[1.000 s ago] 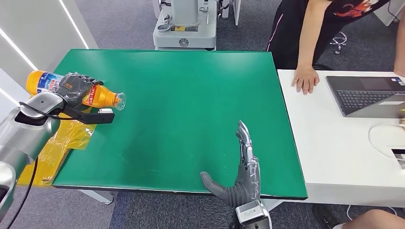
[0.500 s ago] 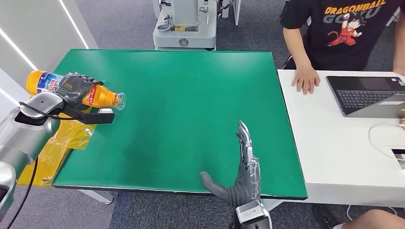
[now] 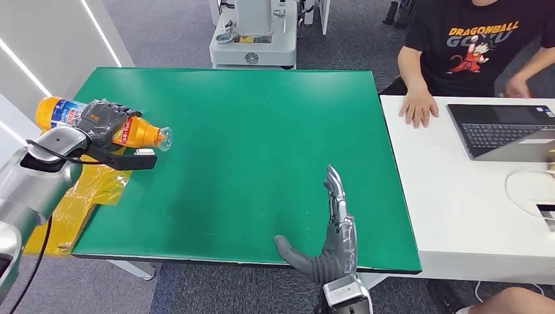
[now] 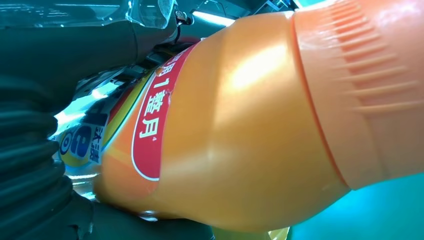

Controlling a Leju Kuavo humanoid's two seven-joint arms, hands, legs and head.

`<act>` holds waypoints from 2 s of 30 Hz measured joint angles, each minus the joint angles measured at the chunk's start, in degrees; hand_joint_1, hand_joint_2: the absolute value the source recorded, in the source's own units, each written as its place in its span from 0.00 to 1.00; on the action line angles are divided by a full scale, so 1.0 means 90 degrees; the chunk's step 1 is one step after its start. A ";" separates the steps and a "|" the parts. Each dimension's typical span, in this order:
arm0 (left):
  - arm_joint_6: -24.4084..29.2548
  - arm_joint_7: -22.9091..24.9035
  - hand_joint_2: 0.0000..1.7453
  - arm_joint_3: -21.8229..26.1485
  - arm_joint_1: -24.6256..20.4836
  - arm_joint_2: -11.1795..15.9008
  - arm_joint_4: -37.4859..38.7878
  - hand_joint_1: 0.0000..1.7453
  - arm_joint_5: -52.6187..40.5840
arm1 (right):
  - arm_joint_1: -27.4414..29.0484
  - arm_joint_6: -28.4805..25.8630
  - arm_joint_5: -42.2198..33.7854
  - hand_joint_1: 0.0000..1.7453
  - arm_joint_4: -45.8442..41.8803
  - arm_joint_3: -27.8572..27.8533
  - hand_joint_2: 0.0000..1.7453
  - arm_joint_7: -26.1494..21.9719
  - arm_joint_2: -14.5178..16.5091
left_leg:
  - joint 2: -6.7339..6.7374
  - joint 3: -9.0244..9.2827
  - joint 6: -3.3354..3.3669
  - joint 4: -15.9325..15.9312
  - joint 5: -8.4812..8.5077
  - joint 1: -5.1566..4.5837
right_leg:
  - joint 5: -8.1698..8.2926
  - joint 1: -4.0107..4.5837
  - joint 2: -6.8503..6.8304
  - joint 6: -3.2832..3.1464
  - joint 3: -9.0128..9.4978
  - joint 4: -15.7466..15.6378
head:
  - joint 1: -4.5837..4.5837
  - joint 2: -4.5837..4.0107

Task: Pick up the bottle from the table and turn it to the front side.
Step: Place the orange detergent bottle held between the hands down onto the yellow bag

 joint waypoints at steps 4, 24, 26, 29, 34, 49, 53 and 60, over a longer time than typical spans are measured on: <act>0.0000 0.0001 1.00 0.0000 0.0000 0.0000 0.0000 1.00 -0.0002 | 0.0000 0.0001 0.0002 0.00 0.0000 0.0000 1.00 0.0000 0.0000 | 0.0000 0.0000 0.0000 0.0000 0.0000 0.0000 | 0.0000 0.0000 0.0000 0.0000 0.0000 0.0000 | 0.0000 0.0001; 0.0000 0.0001 1.00 0.0000 0.0000 0.0000 0.0000 1.00 -0.0001 | 0.0000 0.0001 0.0001 0.00 0.0000 0.0000 1.00 0.0000 0.0000 | 0.0000 0.0000 0.0000 0.0000 0.0000 0.0000 | 0.0000 0.0000 0.0000 0.0000 0.0000 0.0000 | 0.0000 0.0001; 0.0000 0.0001 1.00 0.0000 0.0000 0.0000 0.0000 1.00 -0.0001 | 0.0000 -0.0001 0.0001 0.00 0.0000 0.0000 1.00 0.0000 0.0000 | 0.0000 0.0000 0.0000 0.0000 0.0000 0.0000 | 0.0000 0.0000 0.0000 0.0000 0.0000 0.0000 | 0.0000 0.0000; 0.0000 0.0000 1.00 0.0000 -0.0001 0.0000 0.0000 1.00 -0.0001 | 0.0000 0.0001 0.0000 0.00 0.0000 0.0000 1.00 0.0000 0.0000 | 0.0000 0.0000 0.0000 0.0000 0.0000 0.0000 | 0.0000 0.0000 0.0000 0.0000 0.0000 0.0000 | 0.0000 0.0000; 0.0000 0.0000 1.00 0.0000 -0.0002 0.0000 0.0000 1.00 -0.0001 | 0.0000 -0.0001 0.0001 0.00 0.0000 0.0000 1.00 0.0000 0.0000 | 0.0000 0.0000 0.0000 0.0000 0.0000 0.0000 | 0.0000 0.0000 0.0000 0.0000 0.0000 0.0000 | 0.0000 0.0001; 0.0000 0.0000 1.00 0.0000 -0.0002 0.0000 0.0000 1.00 -0.0002 | 0.0000 0.0002 0.0001 0.00 0.0000 0.0000 1.00 0.0000 0.0000 | 0.0000 0.0000 0.0000 0.0000 0.0000 0.0000 | 0.0000 0.0000 0.0000 0.0000 0.0000 0.0000 | 0.0000 0.0001; 0.0000 0.0000 1.00 0.0000 -0.0002 0.0000 0.0000 1.00 -0.0002 | 0.0000 0.0001 0.0000 0.00 0.0000 0.0000 1.00 0.0000 0.0000 | 0.0000 0.0000 0.0000 0.0000 0.0000 0.0000 | 0.0000 0.0000 0.0000 0.0000 0.0000 0.0000 | 0.0000 0.0000; 0.0000 0.0000 1.00 0.0000 -0.0002 0.0000 0.0000 1.00 -0.0002 | 0.0000 -0.0001 -0.0001 0.00 0.0000 0.0000 1.00 0.0000 0.0000 | 0.0000 0.0000 0.0000 0.0000 0.0000 0.0000 | 0.0000 0.0000 0.0000 0.0000 0.0000 0.0000 | 0.0000 -0.0002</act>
